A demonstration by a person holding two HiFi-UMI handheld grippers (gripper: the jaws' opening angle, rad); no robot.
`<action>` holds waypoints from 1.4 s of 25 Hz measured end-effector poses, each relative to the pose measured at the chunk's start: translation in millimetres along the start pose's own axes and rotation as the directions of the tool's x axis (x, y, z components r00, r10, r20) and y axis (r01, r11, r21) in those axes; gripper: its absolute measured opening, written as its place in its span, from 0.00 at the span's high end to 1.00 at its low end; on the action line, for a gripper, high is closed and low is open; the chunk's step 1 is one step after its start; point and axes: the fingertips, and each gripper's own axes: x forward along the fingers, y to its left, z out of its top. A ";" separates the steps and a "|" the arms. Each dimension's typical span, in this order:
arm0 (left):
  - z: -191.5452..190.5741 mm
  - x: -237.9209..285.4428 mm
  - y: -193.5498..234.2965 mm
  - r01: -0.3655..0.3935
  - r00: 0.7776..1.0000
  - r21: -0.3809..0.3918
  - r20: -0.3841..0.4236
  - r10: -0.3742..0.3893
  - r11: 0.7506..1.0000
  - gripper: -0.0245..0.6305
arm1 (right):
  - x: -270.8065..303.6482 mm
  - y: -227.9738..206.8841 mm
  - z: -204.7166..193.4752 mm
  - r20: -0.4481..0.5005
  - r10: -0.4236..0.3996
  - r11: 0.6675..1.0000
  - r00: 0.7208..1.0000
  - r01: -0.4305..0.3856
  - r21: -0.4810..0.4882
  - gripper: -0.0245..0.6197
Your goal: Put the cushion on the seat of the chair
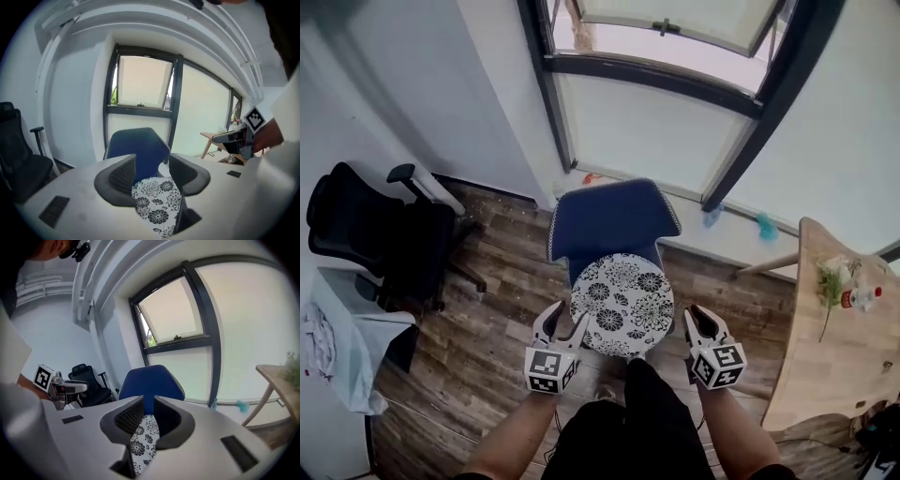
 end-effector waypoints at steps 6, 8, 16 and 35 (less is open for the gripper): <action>49.6 -51.4 0.3 -0.035 0.996 0.065 0.088 0.029 0.997 0.87 | -26.3 32.3 43.5 0.097 0.094 0.996 0.991 -0.093 -0.013 0.87; 58.2 -60.8 0.4 -0.049 0.993 0.061 0.106 0.043 0.997 0.91 | -32.2 32.2 53.5 0.104 0.091 0.996 0.990 -0.088 -0.035 0.88; 97.2 -85.3 6.3 -0.068 0.979 0.051 0.197 0.056 0.996 0.96 | -46.2 61.3 96.8 0.128 0.144 0.984 0.981 -0.128 -0.124 0.92; 138.8 -74.2 13.8 -0.013 0.973 0.032 0.230 0.006 0.999 0.96 | -41.5 57.2 134.2 0.208 0.110 0.988 0.972 -0.085 -0.125 0.92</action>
